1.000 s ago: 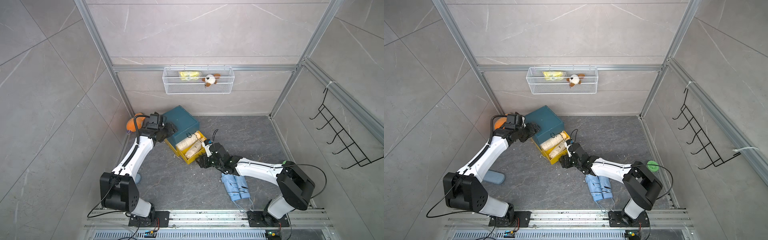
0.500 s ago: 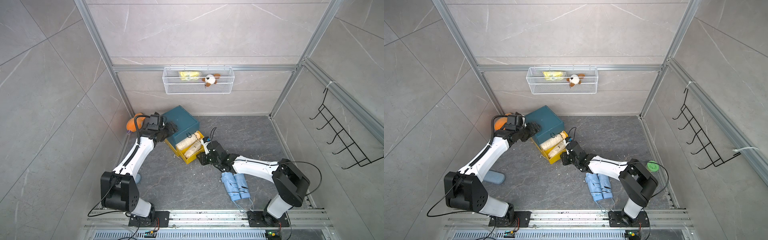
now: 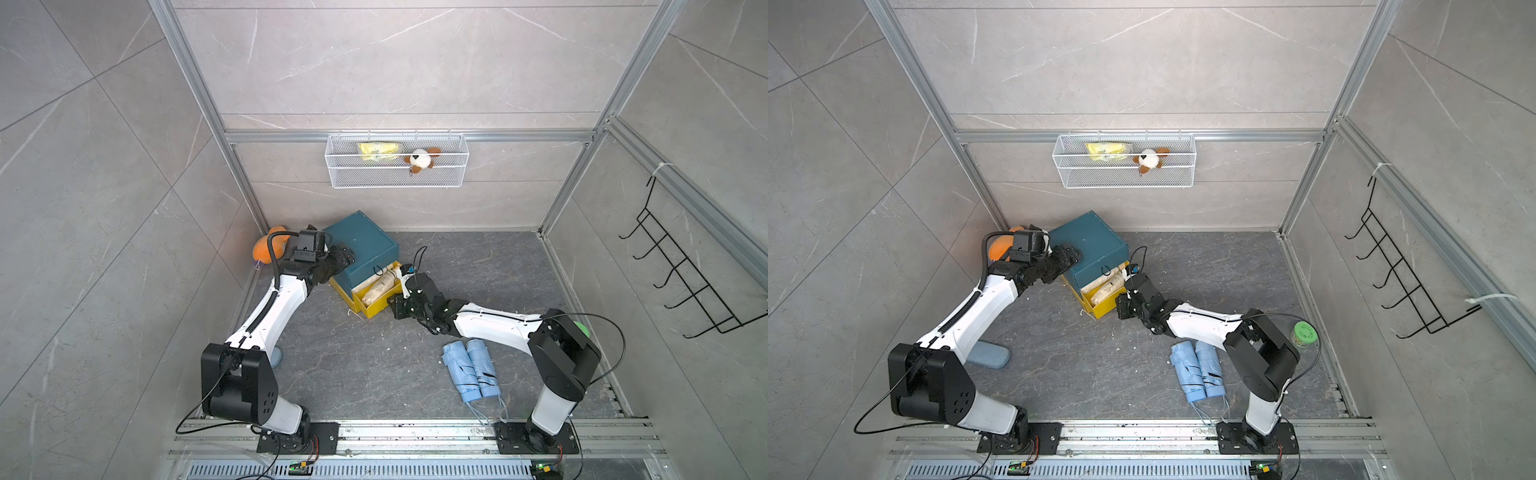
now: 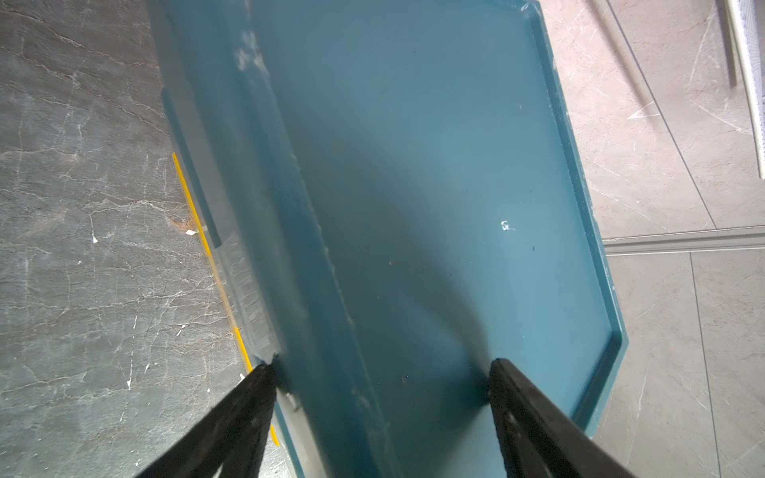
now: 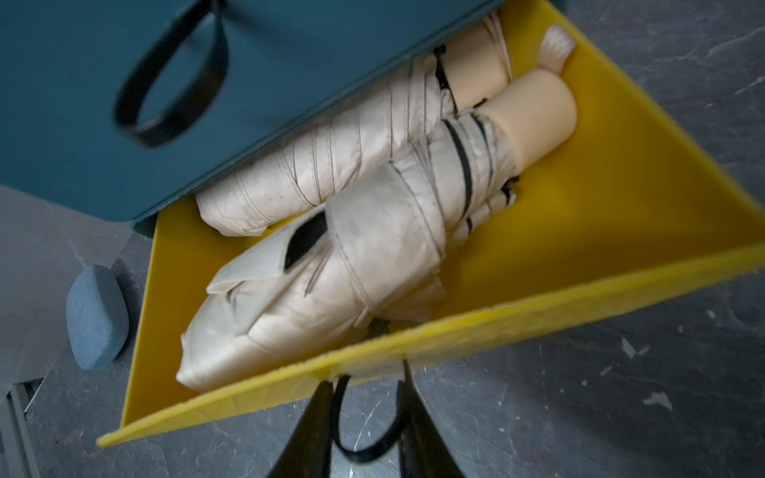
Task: Place the umbrella in the drawer by color
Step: Close the drawer in the storage box.
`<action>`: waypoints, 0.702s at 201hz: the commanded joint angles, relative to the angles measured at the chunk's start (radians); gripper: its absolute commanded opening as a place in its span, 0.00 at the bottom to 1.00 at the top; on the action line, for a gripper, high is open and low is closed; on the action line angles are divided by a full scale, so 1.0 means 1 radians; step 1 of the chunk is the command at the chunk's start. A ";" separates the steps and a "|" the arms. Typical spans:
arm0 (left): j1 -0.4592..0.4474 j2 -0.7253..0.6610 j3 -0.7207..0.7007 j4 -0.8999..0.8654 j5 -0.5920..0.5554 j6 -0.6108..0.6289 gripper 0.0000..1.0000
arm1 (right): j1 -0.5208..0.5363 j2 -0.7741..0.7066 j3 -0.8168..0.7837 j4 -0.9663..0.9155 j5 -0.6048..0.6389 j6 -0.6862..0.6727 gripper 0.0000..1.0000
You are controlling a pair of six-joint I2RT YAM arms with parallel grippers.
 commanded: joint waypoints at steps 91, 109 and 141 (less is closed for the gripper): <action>0.000 0.027 -0.054 -0.064 0.001 0.014 0.83 | -0.042 0.177 0.134 0.217 -0.053 0.187 0.43; 0.000 0.022 -0.058 -0.063 0.001 0.014 0.83 | -0.048 0.197 0.150 0.222 -0.063 0.208 0.47; -0.001 0.017 -0.062 -0.066 0.000 0.017 0.83 | -0.053 0.221 0.167 0.226 -0.075 0.243 0.51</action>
